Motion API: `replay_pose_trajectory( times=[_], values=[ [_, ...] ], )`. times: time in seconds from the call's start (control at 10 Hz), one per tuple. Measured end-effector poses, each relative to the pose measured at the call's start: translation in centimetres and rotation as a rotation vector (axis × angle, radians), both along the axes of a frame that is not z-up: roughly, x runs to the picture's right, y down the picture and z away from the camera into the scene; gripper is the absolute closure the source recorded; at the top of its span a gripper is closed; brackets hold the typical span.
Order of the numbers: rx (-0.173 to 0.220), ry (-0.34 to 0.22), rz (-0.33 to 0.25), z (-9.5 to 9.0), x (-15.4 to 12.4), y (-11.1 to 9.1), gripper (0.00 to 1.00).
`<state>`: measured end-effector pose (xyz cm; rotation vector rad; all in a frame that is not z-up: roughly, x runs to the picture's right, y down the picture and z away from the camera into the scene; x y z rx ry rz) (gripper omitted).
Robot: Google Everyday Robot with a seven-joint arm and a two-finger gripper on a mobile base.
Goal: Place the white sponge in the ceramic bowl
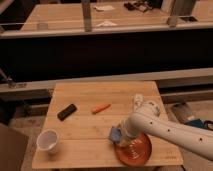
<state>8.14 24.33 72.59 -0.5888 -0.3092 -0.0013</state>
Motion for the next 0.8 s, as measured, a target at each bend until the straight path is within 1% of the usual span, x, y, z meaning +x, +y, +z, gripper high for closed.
replay_pose_trajectory(
  times=[0.2, 0.4, 0.5, 0.7, 0.8],
  values=[
    [-0.001, 0.002, 0.003, -0.03, 0.11, 0.05, 0.81],
    [-0.005, 0.001, 0.004, -0.06, 0.18, 0.03, 0.73],
    [-0.006, 0.002, 0.006, -0.12, 0.33, 0.03, 0.74],
    [-0.007, 0.004, 0.009, -0.23, 0.55, -0.01, 0.84],
    [-0.007, 0.005, 0.012, -0.25, 0.65, 0.04, 0.81]
  ],
)
